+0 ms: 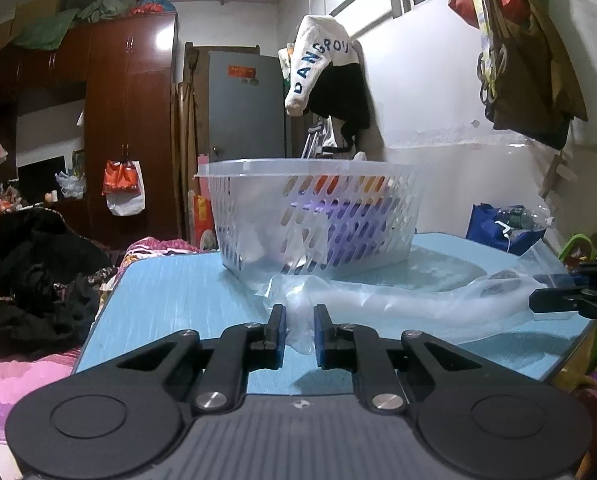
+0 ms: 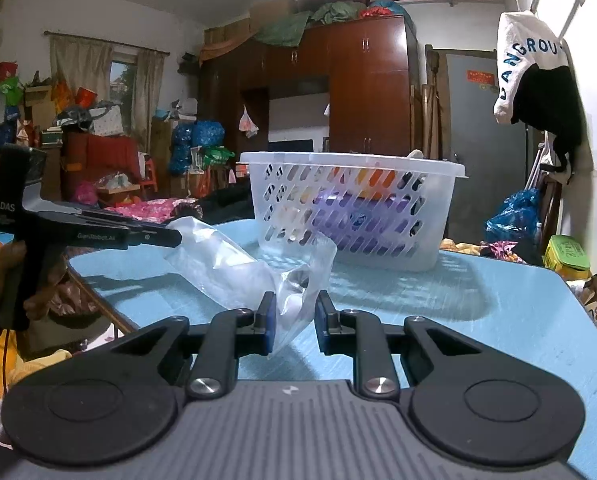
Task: Organize objects
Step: 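Grasp the clear plastic bag with the left tool while the right tool grasps it too, then lift the plastic bag over the basket and open both tools to release it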
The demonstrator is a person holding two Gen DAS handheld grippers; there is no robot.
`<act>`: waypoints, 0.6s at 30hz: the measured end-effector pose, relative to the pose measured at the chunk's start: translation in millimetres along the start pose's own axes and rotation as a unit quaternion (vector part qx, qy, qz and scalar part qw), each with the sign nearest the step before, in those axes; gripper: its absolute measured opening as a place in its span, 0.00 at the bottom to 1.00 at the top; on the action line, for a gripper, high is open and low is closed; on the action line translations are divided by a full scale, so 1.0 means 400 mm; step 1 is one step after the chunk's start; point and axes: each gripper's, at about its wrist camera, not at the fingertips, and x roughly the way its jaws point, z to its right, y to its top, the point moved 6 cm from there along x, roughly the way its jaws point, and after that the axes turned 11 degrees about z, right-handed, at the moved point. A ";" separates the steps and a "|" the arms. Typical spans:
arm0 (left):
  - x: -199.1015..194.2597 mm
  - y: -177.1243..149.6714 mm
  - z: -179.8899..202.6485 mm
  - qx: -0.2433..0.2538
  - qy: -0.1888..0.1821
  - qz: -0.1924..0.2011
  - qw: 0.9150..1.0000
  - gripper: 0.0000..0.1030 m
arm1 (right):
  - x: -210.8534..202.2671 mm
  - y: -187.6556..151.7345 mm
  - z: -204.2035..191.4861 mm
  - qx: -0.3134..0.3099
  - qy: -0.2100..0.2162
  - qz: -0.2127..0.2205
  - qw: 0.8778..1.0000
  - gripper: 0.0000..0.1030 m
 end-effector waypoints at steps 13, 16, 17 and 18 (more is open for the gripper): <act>0.048 0.185 0.005 0.020 0.001 0.055 0.998 0.17 | 0.062 0.168 0.083 -0.023 0.004 0.043 0.999 0.22; 0.086 0.270 0.001 0.027 0.004 0.070 0.997 0.17 | 0.108 0.230 0.117 -0.038 -0.005 0.051 0.998 0.22; 0.102 0.297 -0.003 0.024 0.003 0.072 0.997 0.17 | 0.125 0.251 0.128 -0.038 -0.003 0.054 0.998 0.22; 0.121 0.325 -0.008 0.024 0.008 0.075 0.997 0.17 | 0.146 0.272 0.139 -0.044 -0.005 0.055 0.998 0.21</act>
